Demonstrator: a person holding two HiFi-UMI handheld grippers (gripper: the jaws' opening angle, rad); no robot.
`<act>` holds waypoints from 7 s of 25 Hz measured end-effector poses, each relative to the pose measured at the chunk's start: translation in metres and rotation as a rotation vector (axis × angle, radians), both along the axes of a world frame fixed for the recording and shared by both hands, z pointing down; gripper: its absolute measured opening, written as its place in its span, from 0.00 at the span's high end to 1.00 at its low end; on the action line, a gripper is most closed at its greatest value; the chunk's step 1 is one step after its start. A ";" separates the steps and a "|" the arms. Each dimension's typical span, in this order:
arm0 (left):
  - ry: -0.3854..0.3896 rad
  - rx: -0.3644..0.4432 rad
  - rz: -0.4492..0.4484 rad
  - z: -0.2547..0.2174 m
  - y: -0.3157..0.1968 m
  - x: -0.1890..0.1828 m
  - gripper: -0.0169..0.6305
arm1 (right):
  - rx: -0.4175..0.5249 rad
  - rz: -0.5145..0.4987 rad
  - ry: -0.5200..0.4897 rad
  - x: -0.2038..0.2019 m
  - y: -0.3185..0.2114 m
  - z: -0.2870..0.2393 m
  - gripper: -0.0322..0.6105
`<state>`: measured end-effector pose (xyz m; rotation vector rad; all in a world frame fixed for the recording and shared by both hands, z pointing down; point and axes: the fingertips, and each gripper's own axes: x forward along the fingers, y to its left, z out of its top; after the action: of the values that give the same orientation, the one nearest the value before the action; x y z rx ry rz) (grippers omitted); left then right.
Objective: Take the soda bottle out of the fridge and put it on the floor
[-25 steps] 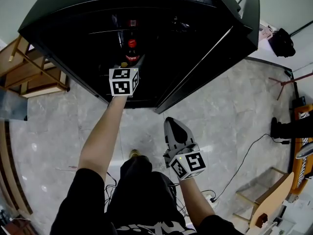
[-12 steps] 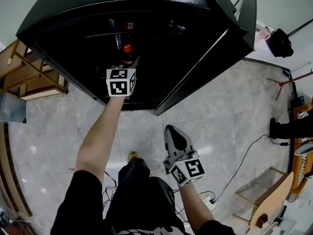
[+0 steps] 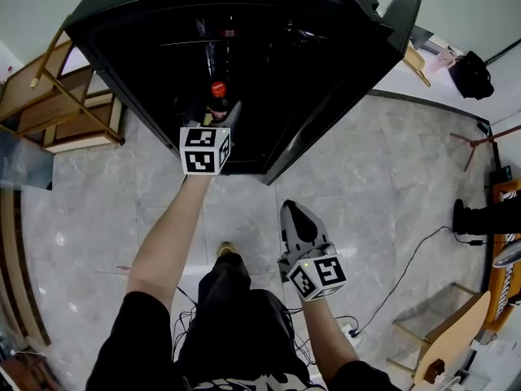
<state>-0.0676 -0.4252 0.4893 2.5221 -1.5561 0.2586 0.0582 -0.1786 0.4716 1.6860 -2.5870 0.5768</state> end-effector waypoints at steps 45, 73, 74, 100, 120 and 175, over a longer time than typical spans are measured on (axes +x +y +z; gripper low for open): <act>0.002 0.023 0.250 0.324 0.154 0.041 0.50 | 0.089 0.041 0.037 0.070 0.000 0.360 0.91; -0.043 -0.137 0.328 0.586 0.194 0.080 0.50 | 0.081 0.088 0.082 0.094 0.015 0.425 0.91; -0.042 -0.143 0.326 0.594 0.194 0.082 0.50 | 0.084 0.084 0.081 0.093 0.015 0.424 0.91; -0.078 -0.140 0.355 0.639 0.216 0.095 0.50 | 0.071 0.040 0.056 0.080 0.021 0.429 0.91; -0.035 -0.158 0.320 0.630 0.230 0.081 0.35 | 0.074 0.037 0.060 0.076 0.024 0.426 0.91; 0.100 -0.227 0.292 -0.178 0.266 0.024 0.96 | -0.048 0.007 0.019 0.064 0.059 -0.191 0.91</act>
<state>-0.0434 -0.1589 0.3109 2.5287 -1.0548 0.3194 0.1223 -0.1196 0.2808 1.6787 -2.5344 0.6153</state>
